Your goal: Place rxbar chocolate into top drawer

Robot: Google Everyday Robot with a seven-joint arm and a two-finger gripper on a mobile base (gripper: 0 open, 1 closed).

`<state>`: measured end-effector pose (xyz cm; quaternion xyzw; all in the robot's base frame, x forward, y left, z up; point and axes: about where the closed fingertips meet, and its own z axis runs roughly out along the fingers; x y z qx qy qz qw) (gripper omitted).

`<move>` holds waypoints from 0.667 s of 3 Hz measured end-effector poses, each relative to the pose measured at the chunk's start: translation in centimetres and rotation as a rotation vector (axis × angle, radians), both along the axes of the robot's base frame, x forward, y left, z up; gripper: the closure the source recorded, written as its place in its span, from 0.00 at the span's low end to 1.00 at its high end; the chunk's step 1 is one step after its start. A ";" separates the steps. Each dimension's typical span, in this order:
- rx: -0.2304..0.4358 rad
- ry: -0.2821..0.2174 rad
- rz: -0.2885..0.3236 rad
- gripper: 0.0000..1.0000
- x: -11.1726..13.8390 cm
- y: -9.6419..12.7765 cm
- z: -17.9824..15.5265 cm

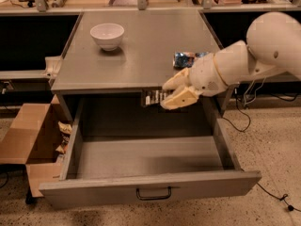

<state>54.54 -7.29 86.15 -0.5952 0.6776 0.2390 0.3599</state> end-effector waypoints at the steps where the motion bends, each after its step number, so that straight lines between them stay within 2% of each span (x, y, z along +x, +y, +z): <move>1: -0.005 0.094 -0.013 1.00 -1.1 0.4 -5.3; 2: -0.004 0.176 -0.053 1.00 -1.4 -0.1 -12.0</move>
Offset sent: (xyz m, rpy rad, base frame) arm -0.0143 -0.0114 -0.2020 0.0005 0.2694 -0.1174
